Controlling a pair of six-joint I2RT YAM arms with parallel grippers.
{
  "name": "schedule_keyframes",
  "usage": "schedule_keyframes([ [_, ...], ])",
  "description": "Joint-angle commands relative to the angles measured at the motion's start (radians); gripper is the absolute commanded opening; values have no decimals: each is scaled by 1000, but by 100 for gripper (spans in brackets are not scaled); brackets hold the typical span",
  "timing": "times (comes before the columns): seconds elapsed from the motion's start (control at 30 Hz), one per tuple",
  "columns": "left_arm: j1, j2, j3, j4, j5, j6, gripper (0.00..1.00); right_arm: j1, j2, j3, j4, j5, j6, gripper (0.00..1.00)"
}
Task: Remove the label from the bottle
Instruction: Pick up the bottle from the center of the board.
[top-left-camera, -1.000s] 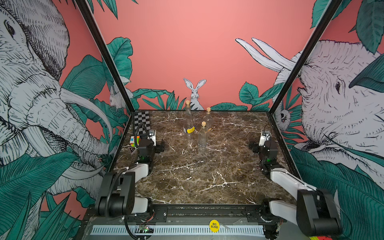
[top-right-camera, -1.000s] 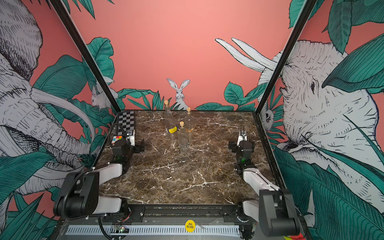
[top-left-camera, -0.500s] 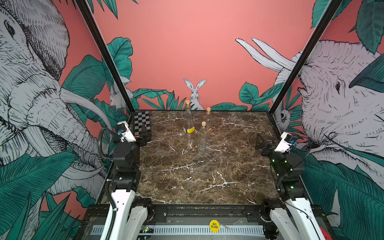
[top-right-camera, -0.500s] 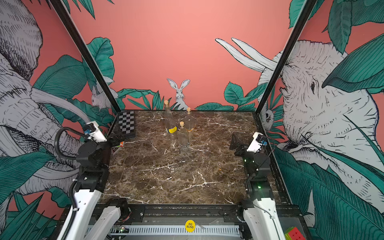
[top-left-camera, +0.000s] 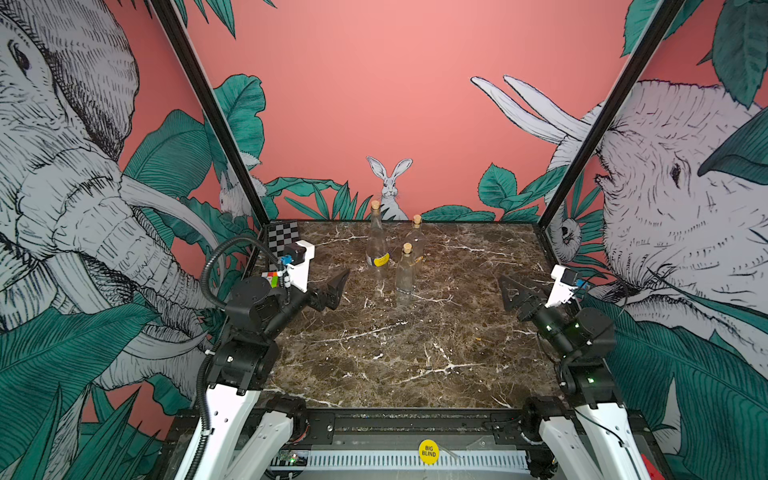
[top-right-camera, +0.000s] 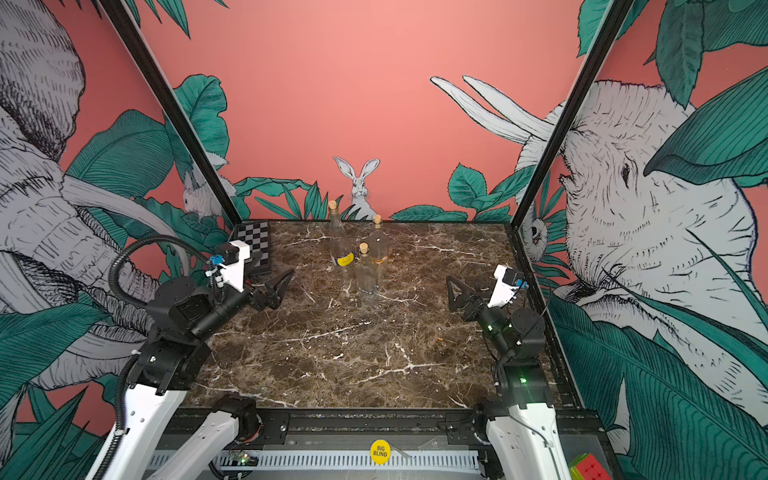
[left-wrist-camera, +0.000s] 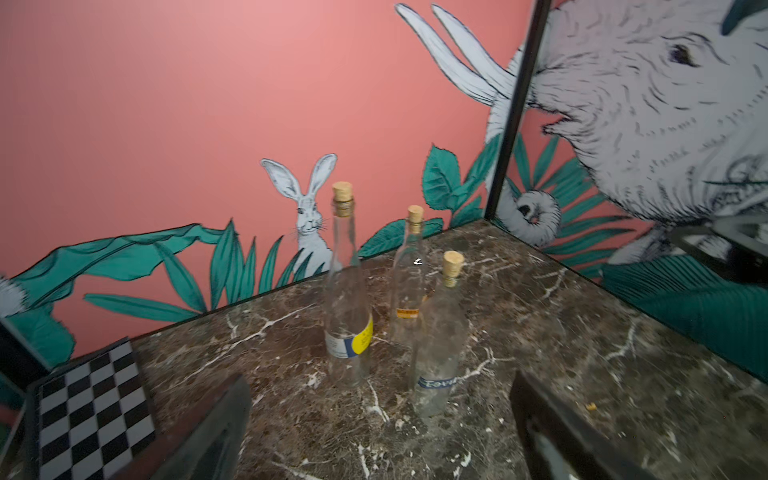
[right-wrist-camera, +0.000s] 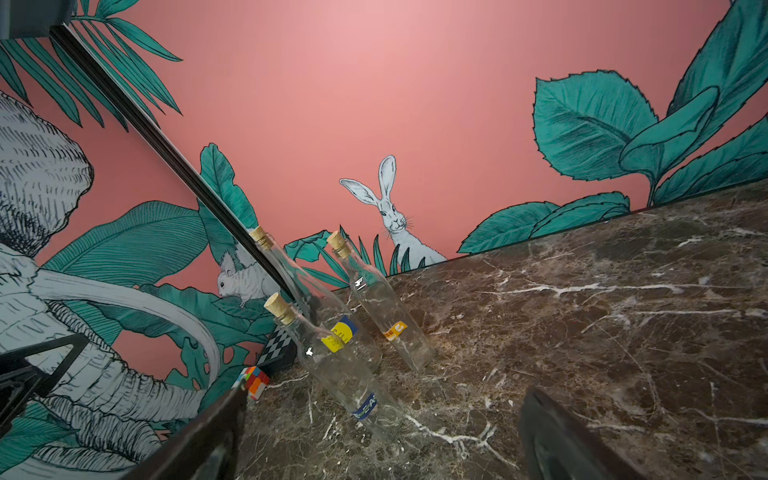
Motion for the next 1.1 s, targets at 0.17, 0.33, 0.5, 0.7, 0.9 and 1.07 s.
schedule_keyframes([
  [0.17,-205,127,-98,188,-30,156,99,-1,5,8,52,-47,5,99],
  [0.33,-244,278,-138,363,-32,108,100,-2,14,-3,46,-44,-16,99],
  [0.5,-247,426,-169,554,-51,55,99,-2,60,-26,98,-39,-21,99],
  [0.7,-283,579,-136,650,-27,39,99,-2,126,-27,140,-30,-37,99],
  [0.9,-311,716,-105,744,-116,-2,99,-2,156,-32,166,-6,-48,99],
  [1.07,-322,789,-94,822,-162,-36,100,-2,167,-38,173,0,-52,99],
])
